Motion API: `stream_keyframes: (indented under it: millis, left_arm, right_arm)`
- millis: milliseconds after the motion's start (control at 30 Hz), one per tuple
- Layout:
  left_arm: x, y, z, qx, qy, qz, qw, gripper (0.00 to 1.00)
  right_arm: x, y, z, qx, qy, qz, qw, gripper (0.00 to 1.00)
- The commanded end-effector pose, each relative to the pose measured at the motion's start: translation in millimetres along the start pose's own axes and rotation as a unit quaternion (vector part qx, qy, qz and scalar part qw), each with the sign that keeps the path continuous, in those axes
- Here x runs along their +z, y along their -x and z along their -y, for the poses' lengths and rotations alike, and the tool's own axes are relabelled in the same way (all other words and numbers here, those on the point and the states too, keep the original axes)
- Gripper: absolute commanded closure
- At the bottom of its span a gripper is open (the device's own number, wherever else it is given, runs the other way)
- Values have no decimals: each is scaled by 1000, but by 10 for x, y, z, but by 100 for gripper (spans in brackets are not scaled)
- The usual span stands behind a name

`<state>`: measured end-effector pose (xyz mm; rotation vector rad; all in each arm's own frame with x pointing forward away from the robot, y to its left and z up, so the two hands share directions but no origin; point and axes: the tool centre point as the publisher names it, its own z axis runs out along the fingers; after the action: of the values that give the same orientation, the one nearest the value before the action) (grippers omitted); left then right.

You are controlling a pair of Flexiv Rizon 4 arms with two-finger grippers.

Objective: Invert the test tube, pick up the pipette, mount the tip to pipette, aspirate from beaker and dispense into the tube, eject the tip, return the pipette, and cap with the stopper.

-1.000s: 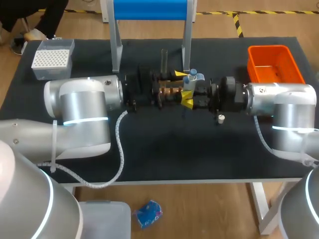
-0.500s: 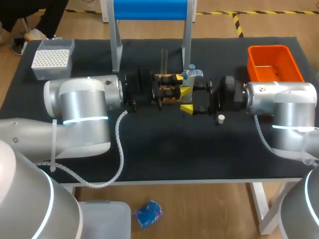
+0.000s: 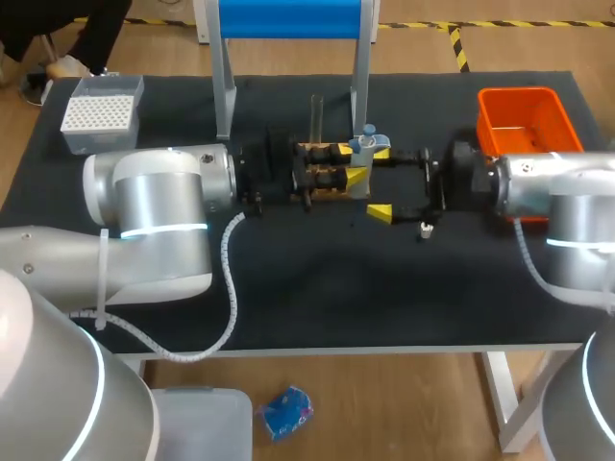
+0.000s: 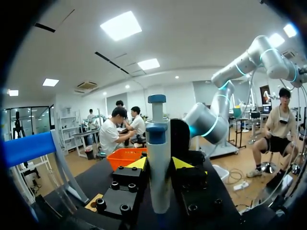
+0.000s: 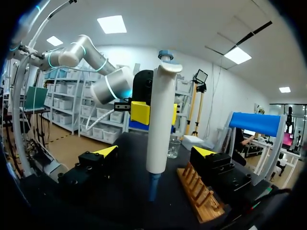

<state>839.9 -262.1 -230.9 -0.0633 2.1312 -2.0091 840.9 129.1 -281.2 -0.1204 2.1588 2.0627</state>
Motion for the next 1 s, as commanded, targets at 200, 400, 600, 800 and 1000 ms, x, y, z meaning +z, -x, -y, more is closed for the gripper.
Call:
stream_keyframes:
  millis: [200, 400, 600, 800, 1000]
  left_arm:
    - [25, -17, -6, -4, 8, 5, 1000, 100]
    - [43, -4, -11, -7, 12, 6, 1000, 100]
    - [51, 13, -1, -7, 15, 9, 1000, 100]
    - [40, 16, 10, -6, 15, 12, 1000, 100]
    - [40, 16, 10, -6, 15, 12, 1000, 100]
  right_arm:
    - [-595, 75, -256, -9, -42, 36, 998, 0]
    - [-789, 362, -427, -10, -74, 77, 994, 0]
    - [-665, 728, -656, -23, -80, 91, 992, 0]
    - [-543, 836, -690, -25, -78, 86, 993, 0]
    - [-601, 795, -687, -1, -102, 93, 990, 0]
